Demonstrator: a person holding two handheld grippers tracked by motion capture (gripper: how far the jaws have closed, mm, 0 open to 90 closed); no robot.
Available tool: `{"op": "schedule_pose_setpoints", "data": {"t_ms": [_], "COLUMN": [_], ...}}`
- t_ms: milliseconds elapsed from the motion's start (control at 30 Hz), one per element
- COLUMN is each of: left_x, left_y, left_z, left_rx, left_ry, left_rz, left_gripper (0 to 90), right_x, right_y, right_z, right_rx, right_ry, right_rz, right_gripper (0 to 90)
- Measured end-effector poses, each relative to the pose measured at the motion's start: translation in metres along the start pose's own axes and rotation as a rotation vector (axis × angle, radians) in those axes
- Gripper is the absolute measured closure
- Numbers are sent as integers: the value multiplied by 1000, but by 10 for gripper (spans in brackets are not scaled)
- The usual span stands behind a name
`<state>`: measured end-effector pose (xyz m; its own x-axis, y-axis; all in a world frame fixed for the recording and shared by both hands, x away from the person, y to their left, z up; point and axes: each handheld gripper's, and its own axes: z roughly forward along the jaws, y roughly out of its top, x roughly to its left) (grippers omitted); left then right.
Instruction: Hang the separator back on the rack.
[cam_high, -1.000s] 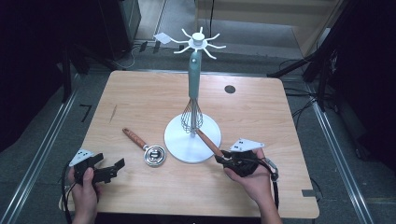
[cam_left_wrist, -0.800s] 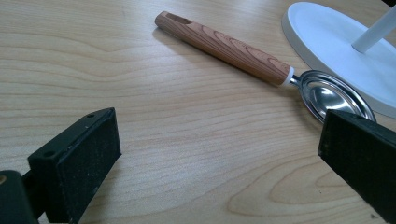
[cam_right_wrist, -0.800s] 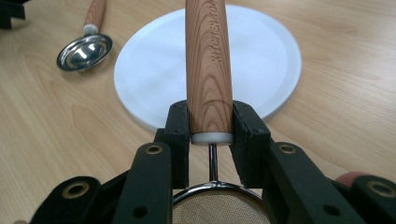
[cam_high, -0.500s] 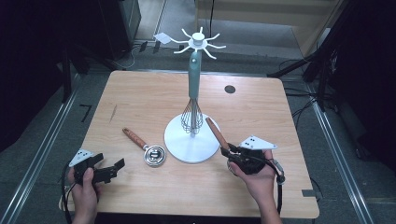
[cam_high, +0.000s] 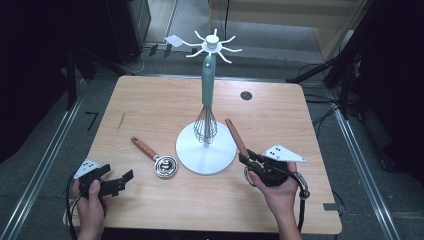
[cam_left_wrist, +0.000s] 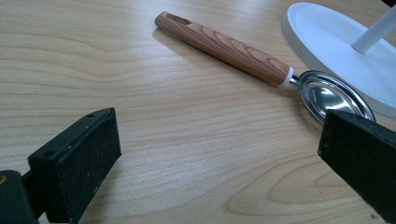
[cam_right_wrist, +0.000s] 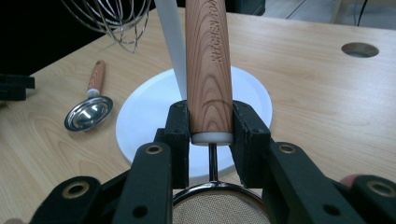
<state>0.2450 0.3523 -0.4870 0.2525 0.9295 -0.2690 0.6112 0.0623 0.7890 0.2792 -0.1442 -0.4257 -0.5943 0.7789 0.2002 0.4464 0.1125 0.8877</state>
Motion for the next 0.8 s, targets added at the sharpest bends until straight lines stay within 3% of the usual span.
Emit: {"op": "schedule_pose_setpoints", "data": {"t_ms": [333, 600, 800], "left_x": [0, 0, 0], "left_y": [0, 0, 0], "left_z": [0, 0, -1], "left_rx": [-3, -4, -4], "left_ry": [0, 2, 1], "left_rz": [1, 1, 0], "left_gripper": [0, 0, 0], "right_x": [5, 15, 20], "right_y": [7, 13, 16], "right_z": [-10, -12, -13], "right_rx": [-68, -99, -111], "right_ry": [-23, -44, -32], "right_rz": [13, -28, -35], "right_gripper": [717, 717, 717]}}
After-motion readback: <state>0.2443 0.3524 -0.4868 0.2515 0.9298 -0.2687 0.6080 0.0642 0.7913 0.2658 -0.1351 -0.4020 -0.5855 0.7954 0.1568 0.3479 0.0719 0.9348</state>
